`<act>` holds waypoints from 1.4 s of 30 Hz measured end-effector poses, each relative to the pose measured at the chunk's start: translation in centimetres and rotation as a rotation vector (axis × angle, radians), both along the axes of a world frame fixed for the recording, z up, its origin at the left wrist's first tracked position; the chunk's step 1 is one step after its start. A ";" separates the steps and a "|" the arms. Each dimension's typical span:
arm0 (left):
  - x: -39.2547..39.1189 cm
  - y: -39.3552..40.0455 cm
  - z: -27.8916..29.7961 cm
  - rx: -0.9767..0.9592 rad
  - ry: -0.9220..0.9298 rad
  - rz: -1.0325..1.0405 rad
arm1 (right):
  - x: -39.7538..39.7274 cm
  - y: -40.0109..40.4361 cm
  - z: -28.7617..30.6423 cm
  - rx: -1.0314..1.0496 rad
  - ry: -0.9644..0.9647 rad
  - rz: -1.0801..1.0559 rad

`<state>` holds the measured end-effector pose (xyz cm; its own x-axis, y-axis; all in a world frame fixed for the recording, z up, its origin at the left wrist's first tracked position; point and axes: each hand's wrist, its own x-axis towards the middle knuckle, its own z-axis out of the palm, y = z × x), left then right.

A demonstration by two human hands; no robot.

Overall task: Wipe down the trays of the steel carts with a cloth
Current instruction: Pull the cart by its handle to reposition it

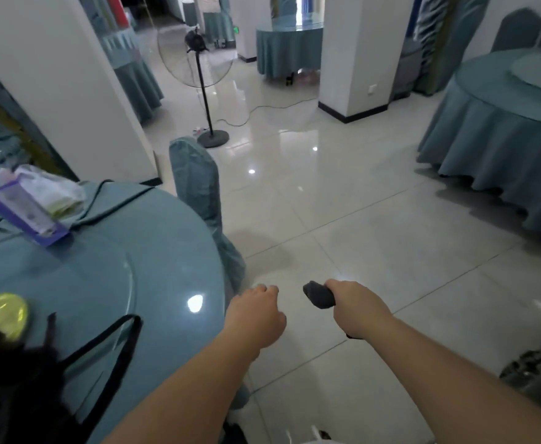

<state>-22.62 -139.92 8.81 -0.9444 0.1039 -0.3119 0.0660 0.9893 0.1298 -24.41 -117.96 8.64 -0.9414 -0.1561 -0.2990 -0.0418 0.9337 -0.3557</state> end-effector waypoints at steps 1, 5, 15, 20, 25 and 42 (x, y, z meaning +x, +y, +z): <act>-1.7 0.9 0.1 0.003 0.000 -0.014 | -1.5 1.0 0.2 0.007 0.011 -0.010; -8.6 4.3 -0.3 -0.003 0.004 -0.108 | -6.5 4.9 -0.3 -0.004 -0.008 -0.102; -31.2 15.0 -3.6 0.032 -0.025 -0.412 | -21.4 15.1 -3.0 0.000 -0.073 -0.380; -41.2 22.5 -2.9 -0.010 -0.044 -0.649 | -25.5 21.0 -3.0 -0.012 -0.103 -0.662; -46.5 31.8 -2.7 -0.032 -0.049 -0.894 | -24.0 26.4 -3.7 -0.041 -0.113 -0.945; -43.6 67.3 -1.4 -0.039 -0.065 -1.442 | -17.8 51.0 -4.2 -0.222 0.018 -1.549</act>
<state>-66.20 -72.67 7.37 -0.0105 0.9271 -0.3748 0.9867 0.0704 0.1464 -42.22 -66.98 4.41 -0.2243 0.8933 -0.3894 0.8676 0.0011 -0.4973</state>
